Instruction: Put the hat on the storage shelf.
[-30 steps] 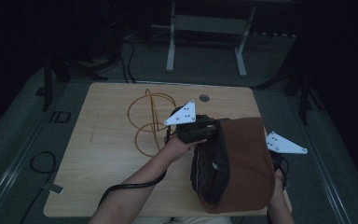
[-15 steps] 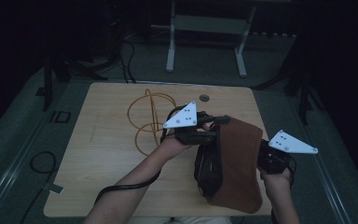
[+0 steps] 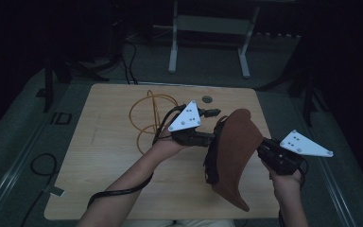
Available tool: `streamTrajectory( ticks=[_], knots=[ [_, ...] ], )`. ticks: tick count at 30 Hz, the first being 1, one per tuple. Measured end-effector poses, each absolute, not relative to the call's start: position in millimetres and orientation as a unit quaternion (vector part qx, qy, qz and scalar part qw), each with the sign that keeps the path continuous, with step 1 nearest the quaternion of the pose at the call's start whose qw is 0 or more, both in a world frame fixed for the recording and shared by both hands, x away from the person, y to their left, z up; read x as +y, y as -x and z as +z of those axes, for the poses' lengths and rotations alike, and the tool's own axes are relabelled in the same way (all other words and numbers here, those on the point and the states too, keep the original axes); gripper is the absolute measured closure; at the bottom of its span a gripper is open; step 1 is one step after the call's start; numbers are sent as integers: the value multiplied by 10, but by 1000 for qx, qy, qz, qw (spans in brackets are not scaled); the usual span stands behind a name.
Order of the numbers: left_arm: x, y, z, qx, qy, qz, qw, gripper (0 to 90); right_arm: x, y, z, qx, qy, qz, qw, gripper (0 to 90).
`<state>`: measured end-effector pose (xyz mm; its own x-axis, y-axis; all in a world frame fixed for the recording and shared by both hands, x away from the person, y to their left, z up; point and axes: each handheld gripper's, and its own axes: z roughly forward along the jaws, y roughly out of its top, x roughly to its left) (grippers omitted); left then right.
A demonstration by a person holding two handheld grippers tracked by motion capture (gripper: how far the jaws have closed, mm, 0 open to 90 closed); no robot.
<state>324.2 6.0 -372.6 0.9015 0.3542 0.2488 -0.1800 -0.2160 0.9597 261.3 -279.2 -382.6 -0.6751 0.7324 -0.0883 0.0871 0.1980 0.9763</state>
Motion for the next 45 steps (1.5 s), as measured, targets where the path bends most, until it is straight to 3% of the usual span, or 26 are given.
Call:
streamTrajectory(
  ticks=[15,24,35,45],
  knots=[
    [663,-3073,-3534,115,-751,270,592,382,-2974,-2699,-3533,696,-299,567,326,881],
    [1297,-2919,-3541,169,-754,306,556,209,-2863,-2969,-3211,684,-296,571,345,880],
    [2008,-2817,-3904,250,-727,332,547,44,-2444,-3247,-2928,694,-271,568,349,880],
    [2435,-2634,-4570,307,-729,352,500,40,-1786,-3573,-2714,721,-236,550,349,880]
  ],
)
